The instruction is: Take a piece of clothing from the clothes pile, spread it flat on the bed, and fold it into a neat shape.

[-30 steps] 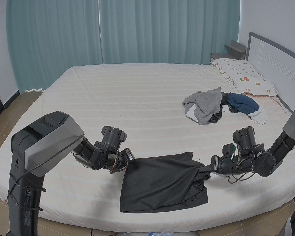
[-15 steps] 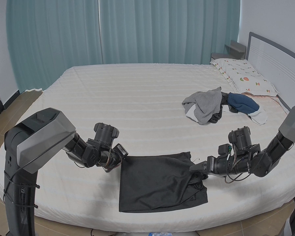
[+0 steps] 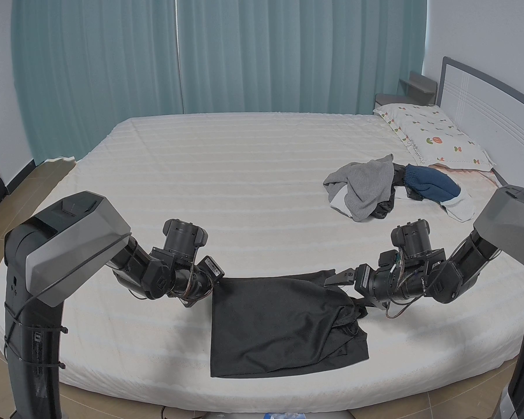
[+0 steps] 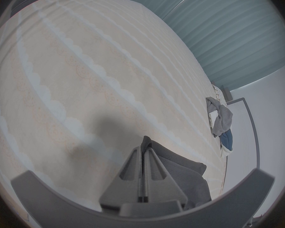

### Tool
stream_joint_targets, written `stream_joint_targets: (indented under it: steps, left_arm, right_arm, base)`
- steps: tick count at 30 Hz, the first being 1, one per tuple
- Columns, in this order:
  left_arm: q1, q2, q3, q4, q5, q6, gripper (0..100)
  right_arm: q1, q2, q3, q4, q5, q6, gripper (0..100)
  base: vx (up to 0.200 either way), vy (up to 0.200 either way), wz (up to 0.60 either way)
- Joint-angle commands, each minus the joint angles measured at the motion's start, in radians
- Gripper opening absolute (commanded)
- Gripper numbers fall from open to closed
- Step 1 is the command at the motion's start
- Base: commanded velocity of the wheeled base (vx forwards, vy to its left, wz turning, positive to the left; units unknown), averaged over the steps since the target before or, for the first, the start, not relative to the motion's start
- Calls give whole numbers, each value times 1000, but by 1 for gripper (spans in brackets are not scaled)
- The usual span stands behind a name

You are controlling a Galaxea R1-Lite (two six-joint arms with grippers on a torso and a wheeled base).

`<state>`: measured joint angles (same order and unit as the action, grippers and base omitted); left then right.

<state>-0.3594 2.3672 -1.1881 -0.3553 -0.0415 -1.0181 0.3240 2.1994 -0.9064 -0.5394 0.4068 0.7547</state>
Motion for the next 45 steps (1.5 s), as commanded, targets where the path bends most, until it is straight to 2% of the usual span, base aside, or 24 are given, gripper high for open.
stream_joint_targets:
  steps: [1, 4, 5, 13, 17, 26, 32, 34, 35, 38, 40, 42, 45]
  left_arm:
    - [0, -3, 7, -4, 0, 0, 0]
    - [0, -3, 7, -4, 0, 0, 0]
    - [0, -3, 7, -5, 0, 0, 0]
    - [-1, -2, 8, -5, 0, 3, 0]
    - [-1, -3, 10, -5, 0, 3, 0]
    - [-1, -2, 41, -51, 3, 12, 0]
    - [-3, 3, 42, -53, 5, 39, 0]
    - [-4, 3, 42, -53, 5, 39, 0]
    - [-4, 3, 42, -53, 5, 39, 0]
    - [-4, 3, 42, -53, 5, 41, 0]
    - [-4, 3, 42, -53, 5, 41, 0]
    - [-4, 3, 42, -53, 5, 41, 0]
    - [-4, 3, 44, -53, 5, 41, 0]
  right_arm:
    - [10, 46, -51, 25, -2, 48, 100]
    - [30, 54, -55, 52, -23, 57, 100]
    - [35, 54, -55, 61, -31, 57, 0]
    - [47, 83, -72, 65, -80, 57, 0]
    - [36, 76, -77, 58, -77, 63, 0]
    - [-23, 71, -86, 50, -85, 78, 0]
    - [-19, 54, -40, -120, -85, 69, 0]
    - [1, 56, 3, -215, -85, 34, 0]
    - [6, 56, 20, -240, -85, 17, 100]
    - [29, 66, 58, -286, -89, -52, 100]
    - [33, 76, 57, -304, -117, -95, 100]
    - [32, 77, 52, -347, -154, -107, 100]
    - [27, 62, 93, -447, -155, -100, 100]
  base:
    - [0, 0, 0]
    - [0, 0, 0]
    - [0, 0, 0]
    - [0, 0, 0]
    - [0, 0, 0]
    - [0, 0, 0]
    - [0, 0, 0]
    - [0, 0, 0]
    - [0, 0, 0]
    - [0, 0, 0]
    - [0, 0, 0]
    - [0, 0, 0]
    - [0, 0, 0]
